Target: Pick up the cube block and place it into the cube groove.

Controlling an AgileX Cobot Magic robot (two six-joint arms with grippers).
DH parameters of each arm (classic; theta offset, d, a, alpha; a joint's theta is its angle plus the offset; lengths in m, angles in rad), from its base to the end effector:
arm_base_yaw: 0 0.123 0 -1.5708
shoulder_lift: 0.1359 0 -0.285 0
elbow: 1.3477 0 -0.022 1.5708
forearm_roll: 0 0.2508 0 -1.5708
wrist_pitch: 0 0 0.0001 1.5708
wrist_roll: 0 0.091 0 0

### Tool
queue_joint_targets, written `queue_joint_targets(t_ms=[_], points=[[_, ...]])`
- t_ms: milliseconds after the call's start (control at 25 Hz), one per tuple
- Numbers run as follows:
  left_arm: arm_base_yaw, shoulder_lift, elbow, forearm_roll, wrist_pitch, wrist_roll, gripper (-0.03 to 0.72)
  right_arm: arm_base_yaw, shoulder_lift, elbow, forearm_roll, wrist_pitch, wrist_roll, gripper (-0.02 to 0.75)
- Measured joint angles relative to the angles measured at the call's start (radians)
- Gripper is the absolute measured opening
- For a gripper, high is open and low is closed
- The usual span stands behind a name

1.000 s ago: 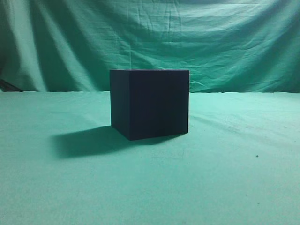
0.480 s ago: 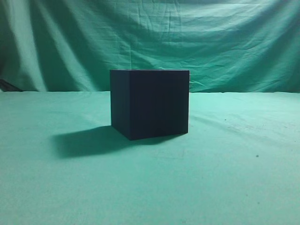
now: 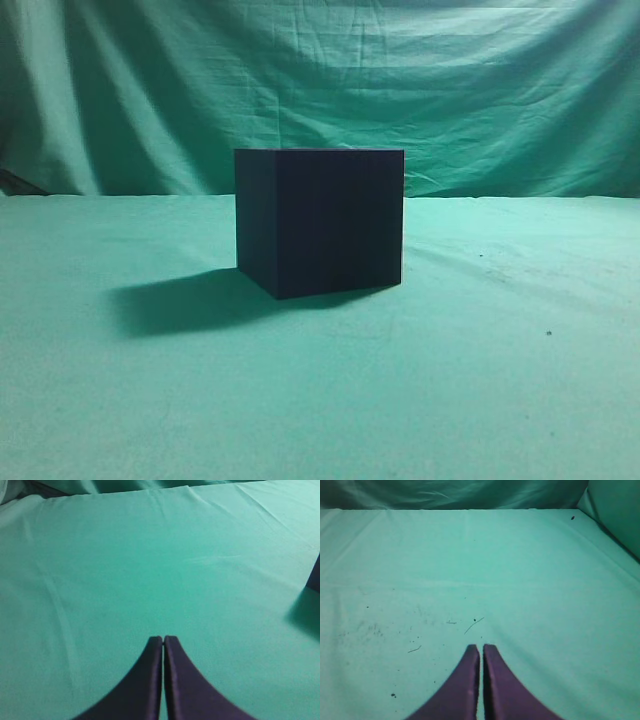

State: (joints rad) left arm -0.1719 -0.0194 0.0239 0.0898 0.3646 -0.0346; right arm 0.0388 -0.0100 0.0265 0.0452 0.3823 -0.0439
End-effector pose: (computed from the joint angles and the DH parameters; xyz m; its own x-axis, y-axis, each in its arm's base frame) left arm 0.0522 -0.0061 0.1735 -0.2655 0.0961 -0.9593 0.1540 0.9865 0.0562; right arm 0.0524 0.0036 0.1705 -0.3059 -0.0138 -0.9520 -0.0554 0.9985 0.0033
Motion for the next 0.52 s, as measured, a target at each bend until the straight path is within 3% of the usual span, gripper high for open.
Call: queue_joint_targets(t_ms=[520], points=[[0.0, 0.0, 0.0, 0.0, 0.0, 0.0, 0.0, 0.0, 0.0, 0.0, 0.001, -0.002, 0.002, 0.0]])
